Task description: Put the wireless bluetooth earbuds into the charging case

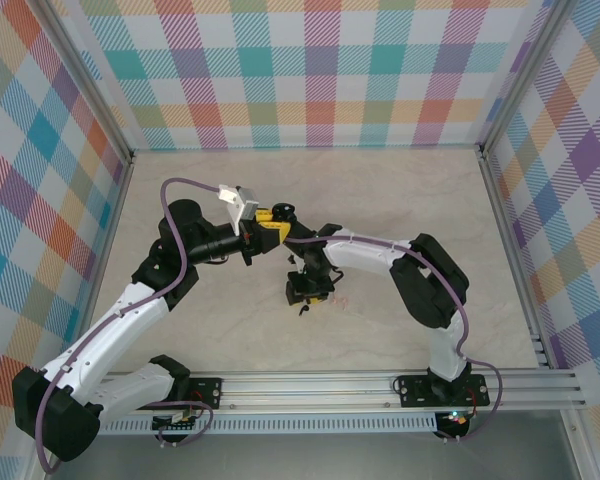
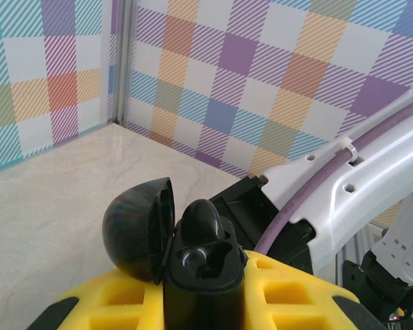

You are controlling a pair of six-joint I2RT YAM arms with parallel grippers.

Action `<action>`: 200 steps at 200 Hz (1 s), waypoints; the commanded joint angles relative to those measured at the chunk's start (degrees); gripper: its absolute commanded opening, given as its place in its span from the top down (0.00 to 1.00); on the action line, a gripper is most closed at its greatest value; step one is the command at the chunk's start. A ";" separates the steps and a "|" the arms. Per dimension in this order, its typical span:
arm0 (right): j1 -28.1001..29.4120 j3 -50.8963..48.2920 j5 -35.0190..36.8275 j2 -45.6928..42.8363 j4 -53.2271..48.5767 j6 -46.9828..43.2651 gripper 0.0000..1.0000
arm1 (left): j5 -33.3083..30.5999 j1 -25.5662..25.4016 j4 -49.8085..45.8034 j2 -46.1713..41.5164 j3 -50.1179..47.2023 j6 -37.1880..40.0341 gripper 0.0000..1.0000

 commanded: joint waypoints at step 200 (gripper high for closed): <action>3.16 2.18 6.62 5.65 -3.18 7.47 0.67 | -0.01 0.48 0.08 -0.75 0.95 0.30 0.82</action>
